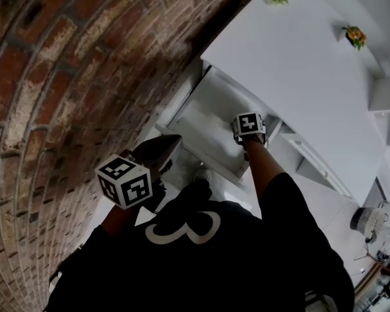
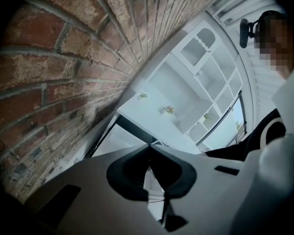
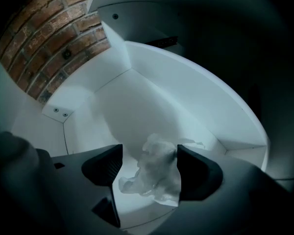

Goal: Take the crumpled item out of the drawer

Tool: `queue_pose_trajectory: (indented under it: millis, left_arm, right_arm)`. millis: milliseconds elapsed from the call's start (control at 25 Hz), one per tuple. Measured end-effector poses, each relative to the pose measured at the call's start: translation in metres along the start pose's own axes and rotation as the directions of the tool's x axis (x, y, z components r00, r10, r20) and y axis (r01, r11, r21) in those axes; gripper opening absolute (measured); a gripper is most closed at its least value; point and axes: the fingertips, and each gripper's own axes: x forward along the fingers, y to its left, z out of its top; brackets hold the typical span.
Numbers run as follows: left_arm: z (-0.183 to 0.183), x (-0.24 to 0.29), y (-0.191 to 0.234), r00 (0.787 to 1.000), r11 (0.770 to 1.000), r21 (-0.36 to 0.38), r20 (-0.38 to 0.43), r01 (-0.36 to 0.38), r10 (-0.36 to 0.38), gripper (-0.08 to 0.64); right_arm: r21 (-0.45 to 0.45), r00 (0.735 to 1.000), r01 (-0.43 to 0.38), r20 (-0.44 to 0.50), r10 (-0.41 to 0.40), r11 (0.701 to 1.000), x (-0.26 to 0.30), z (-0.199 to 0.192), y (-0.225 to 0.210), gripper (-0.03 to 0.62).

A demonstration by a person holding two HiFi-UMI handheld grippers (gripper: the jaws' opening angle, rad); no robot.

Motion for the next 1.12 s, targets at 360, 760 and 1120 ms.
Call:
queue_pose_trajectory:
  millis: [360,760,1120]
  left_arm:
    - [-0.001,0.01,0.001,1.0,1.0,0.001,-0.019,-0.017,0.017,0.003]
    - [0.002,0.013,-0.007,1.0,1.0,0.013,-0.016,-0.023,0.023,0.003]
    - [0.011,0.015,-0.018,1.0,0.999,0.049,-0.007,-0.012,0.013,0.003]
  right_arm:
    - [-0.006,0.998,0.059,-0.011,-0.059,0.998,0.002,-0.004,-0.009,0.225]
    - [0.001,0.999,0.041,-0.016,-0.041,0.999,-0.004,0.0,-0.017,0.168]
    - [0.039,0.997,-0.059,0.061,0.056,0.998,-0.023,0.005,-0.004,0.141]
